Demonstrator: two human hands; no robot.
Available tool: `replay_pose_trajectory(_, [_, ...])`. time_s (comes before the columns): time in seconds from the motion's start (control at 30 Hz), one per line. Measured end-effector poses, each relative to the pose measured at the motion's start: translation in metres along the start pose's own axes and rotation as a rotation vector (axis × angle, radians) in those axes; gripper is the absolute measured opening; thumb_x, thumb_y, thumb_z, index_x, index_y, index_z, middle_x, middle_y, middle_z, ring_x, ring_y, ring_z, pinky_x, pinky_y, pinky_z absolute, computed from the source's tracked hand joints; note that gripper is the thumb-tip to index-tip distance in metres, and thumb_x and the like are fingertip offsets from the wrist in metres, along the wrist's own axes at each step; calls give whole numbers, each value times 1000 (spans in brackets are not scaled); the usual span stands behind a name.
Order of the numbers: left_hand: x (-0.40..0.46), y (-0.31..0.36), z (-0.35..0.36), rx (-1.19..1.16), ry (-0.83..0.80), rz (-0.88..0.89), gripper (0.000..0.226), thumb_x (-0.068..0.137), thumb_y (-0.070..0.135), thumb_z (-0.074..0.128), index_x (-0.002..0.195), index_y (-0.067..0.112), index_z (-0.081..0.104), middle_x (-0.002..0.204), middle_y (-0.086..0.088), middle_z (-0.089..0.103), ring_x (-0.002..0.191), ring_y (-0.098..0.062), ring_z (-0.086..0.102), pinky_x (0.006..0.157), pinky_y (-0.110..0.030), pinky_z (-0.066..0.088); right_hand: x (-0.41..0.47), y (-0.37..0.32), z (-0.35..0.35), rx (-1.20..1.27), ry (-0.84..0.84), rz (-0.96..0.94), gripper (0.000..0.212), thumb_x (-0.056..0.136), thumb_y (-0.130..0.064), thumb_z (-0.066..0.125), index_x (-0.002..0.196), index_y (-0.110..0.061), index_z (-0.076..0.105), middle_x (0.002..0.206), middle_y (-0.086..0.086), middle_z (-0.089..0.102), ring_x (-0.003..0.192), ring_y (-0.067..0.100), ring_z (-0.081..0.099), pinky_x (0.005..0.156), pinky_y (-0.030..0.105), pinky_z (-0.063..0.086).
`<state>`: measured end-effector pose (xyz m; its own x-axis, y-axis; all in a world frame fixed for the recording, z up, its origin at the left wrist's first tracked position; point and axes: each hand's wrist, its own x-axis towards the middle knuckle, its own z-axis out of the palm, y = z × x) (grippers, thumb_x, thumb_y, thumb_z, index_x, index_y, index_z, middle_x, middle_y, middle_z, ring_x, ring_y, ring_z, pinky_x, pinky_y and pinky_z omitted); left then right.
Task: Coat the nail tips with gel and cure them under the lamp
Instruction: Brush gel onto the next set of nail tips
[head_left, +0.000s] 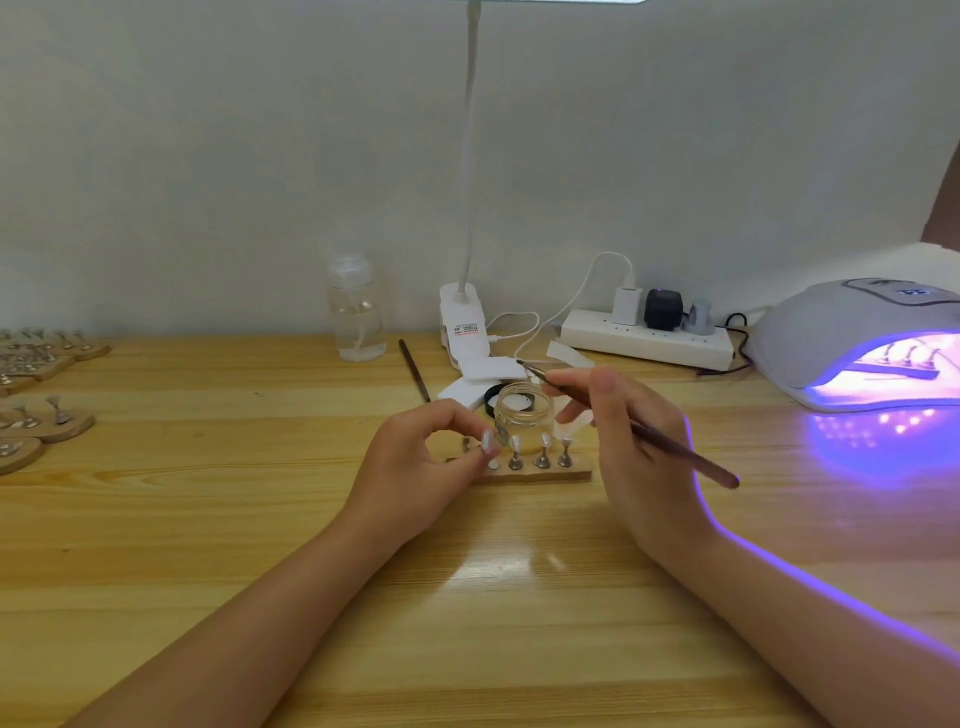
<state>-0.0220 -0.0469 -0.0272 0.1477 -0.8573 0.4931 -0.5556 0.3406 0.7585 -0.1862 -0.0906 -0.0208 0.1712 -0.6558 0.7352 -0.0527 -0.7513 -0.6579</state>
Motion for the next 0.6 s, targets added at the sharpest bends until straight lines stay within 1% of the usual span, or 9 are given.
replay_pose_trajectory(0.07, [0, 0, -1, -34, 19, -3, 17, 73, 12, 74, 68, 26, 65, 76, 14, 68, 77, 4, 60, 78, -10, 42, -2, -2, 0, -49, -11, -58, 30, 90, -33, 36, 87, -22, 64, 81, -14, 64, 78, 1, 61, 74, 18, 48])
replay_pose_trajectory(0.13, [0, 0, -2, -79, 20, -6, 17, 72, 12, 74, 68, 27, 67, 76, 16, 67, 73, 2, 60, 79, -21, 49, -4, -4, 0, -49, -28, -82, 33, 90, -32, 38, 77, -17, 65, 75, -10, 64, 75, 4, 62, 72, 31, 52])
replay_pose_trajectory(0.17, [0, 1, -2, -104, 21, -11, 18, 72, 11, 74, 67, 28, 67, 76, 17, 67, 72, 1, 61, 77, -27, 52, -6, -5, 1, -44, -31, -81, 35, 90, -32, 38, 73, -17, 65, 72, -8, 64, 73, 6, 62, 71, 37, 53])
replay_pose_trajectory(0.27, [-1, 1, -3, -152, 36, 1, 20, 70, 11, 74, 69, 30, 70, 75, 16, 69, 73, -4, 63, 71, -36, 55, -7, -6, 3, -63, -18, -86, 37, 90, -31, 37, 73, -16, 65, 73, -10, 63, 75, 9, 63, 72, 47, 51])
replay_pose_trajectory(0.33, [-1, 1, -3, -154, 41, 38, 19, 69, 11, 72, 72, 29, 71, 74, 14, 69, 74, -6, 63, 72, -36, 54, -7, -5, 4, -81, -17, -102, 40, 90, -30, 36, 74, -11, 67, 74, -10, 63, 77, 12, 63, 73, 50, 50])
replay_pose_trajectory(0.43, [-1, 2, -2, -122, 60, 95, 15, 67, 16, 71, 78, 26, 71, 77, 12, 69, 77, -5, 63, 77, -27, 51, -9, -5, 5, -96, -45, -150, 42, 91, -26, 36, 75, -7, 69, 73, -6, 63, 74, 14, 62, 69, 50, 50])
replay_pose_trajectory(0.47, [-1, 2, -2, -116, 71, 102, 17, 68, 15, 72, 81, 24, 71, 78, 9, 69, 78, -6, 64, 78, -27, 50, -9, -5, 6, -102, -54, -163, 42, 91, -25, 35, 74, -6, 69, 71, -3, 64, 72, 14, 62, 68, 48, 50])
replay_pose_trajectory(0.53, [-1, 1, -1, -106, 88, 100, 21, 69, 7, 73, 86, 19, 71, 80, 3, 69, 81, -12, 64, 79, -30, 50, -10, -5, 6, -100, -75, -158, 44, 91, -25, 35, 71, -6, 69, 68, -4, 64, 67, 9, 61, 66, 42, 50])
replay_pose_trajectory(0.6, [0, 1, 0, -97, 91, 89, 24, 70, 4, 73, 88, 19, 71, 81, 2, 69, 83, -17, 63, 79, -31, 49, -11, -4, 6, -54, -83, -117, 47, 91, -28, 34, 64, -10, 68, 64, -11, 62, 64, 2, 59, 66, 31, 48])
